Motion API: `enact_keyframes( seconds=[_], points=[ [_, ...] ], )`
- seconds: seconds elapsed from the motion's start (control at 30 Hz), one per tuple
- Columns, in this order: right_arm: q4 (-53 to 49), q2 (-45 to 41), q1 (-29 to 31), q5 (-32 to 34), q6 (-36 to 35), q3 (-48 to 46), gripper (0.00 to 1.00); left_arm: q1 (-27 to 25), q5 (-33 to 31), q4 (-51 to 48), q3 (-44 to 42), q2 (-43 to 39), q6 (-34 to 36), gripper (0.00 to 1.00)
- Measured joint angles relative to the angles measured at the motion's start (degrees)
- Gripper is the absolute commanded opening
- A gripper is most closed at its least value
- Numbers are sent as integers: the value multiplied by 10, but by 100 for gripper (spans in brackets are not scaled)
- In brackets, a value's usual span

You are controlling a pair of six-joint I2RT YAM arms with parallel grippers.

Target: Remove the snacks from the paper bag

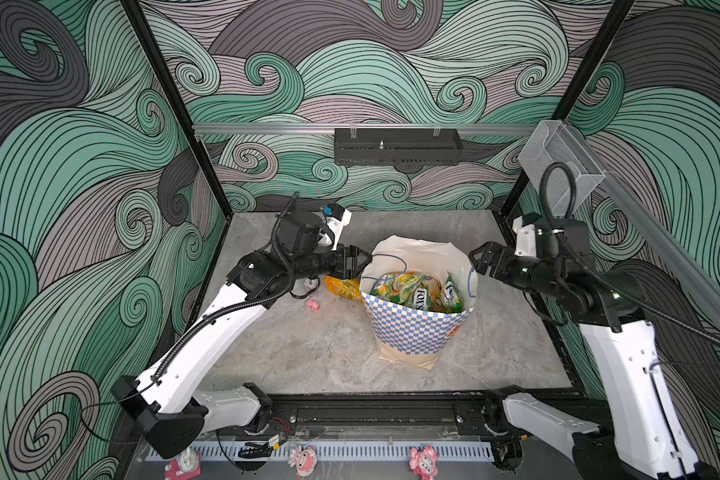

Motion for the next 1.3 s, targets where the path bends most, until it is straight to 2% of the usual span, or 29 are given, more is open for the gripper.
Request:
enact_keyframes(
  seconds=[0.1,0.23,0.33,0.4,0.5,0.67,0.87,1.07,1.3],
  points=[
    [-24,36,26,19,-20,105,81,0,-1,0,22,-37,33,64],
    [-72,137,98,38,-57,255,78,0,22,-1,39,-66,77,69],
    [-118,223,146,60,-80,329,69,0,66,-4,51,-61,114,78],
    [-146,275,165,68,-93,342,61,-1,105,-7,61,-48,141,81],
    [-176,332,178,80,-104,310,57,-1,139,-10,65,-22,176,81],
    [-206,377,178,135,-113,230,57,0,148,-24,50,-12,228,82],
    [-199,389,172,193,-117,141,65,-1,147,-31,50,-11,284,86],
    [-150,402,150,202,-117,57,71,0,146,-49,54,-9,329,88],
    [-96,404,144,182,-97,-20,66,0,138,-55,55,-4,356,88]
  ],
)
